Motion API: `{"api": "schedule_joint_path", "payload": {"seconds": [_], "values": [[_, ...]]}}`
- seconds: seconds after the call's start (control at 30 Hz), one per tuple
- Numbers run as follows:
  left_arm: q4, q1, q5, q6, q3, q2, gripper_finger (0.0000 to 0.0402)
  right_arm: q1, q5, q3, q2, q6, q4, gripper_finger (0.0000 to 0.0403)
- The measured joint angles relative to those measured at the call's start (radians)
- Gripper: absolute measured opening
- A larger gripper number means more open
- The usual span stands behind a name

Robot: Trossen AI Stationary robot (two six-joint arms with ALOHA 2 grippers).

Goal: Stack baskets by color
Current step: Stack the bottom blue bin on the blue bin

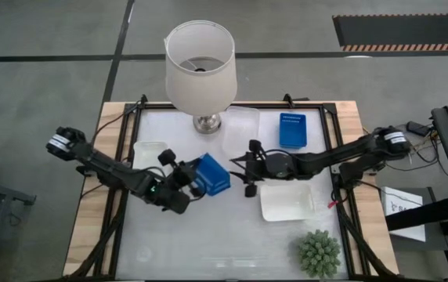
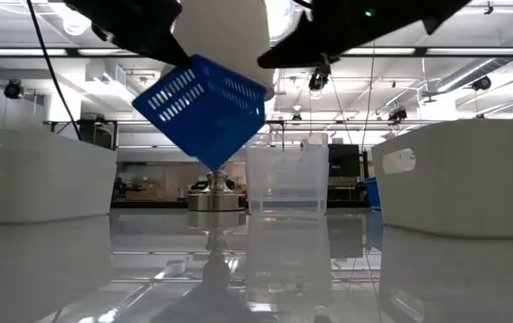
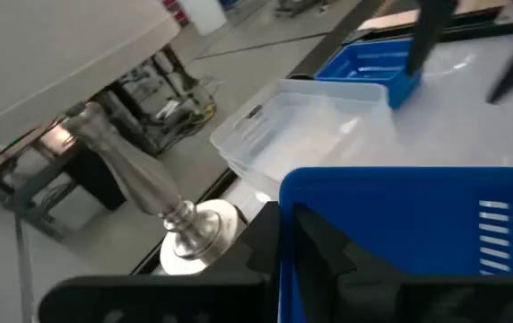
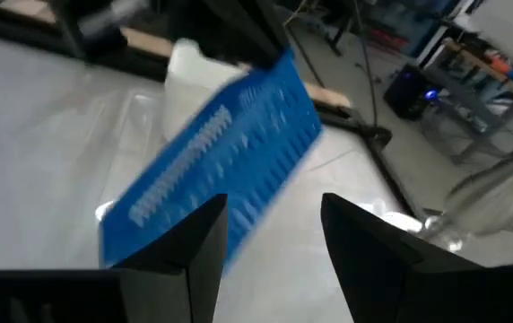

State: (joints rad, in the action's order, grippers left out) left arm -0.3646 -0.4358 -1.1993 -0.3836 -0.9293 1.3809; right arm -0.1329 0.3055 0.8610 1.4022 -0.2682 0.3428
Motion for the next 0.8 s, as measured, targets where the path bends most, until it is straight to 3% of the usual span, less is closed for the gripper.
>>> {"api": "schedule_joint_path", "payload": {"seconds": [0.37,0.63,0.8], "values": [[0.084,0.096,-0.012,0.006,-0.001,0.024,0.0002,0.0,0.015,0.23,0.128,0.017,-0.217,0.0173],[0.122,0.095,-0.011,0.051,-0.001,0.024,0.0002,0.0,0.23,0.357,0.235,0.026,-0.292,0.0173],[0.121,0.095,0.014,0.051,-0.001,0.024,0.0001,0.0,0.272,0.394,0.265,0.02,-0.299,0.0169]]}}
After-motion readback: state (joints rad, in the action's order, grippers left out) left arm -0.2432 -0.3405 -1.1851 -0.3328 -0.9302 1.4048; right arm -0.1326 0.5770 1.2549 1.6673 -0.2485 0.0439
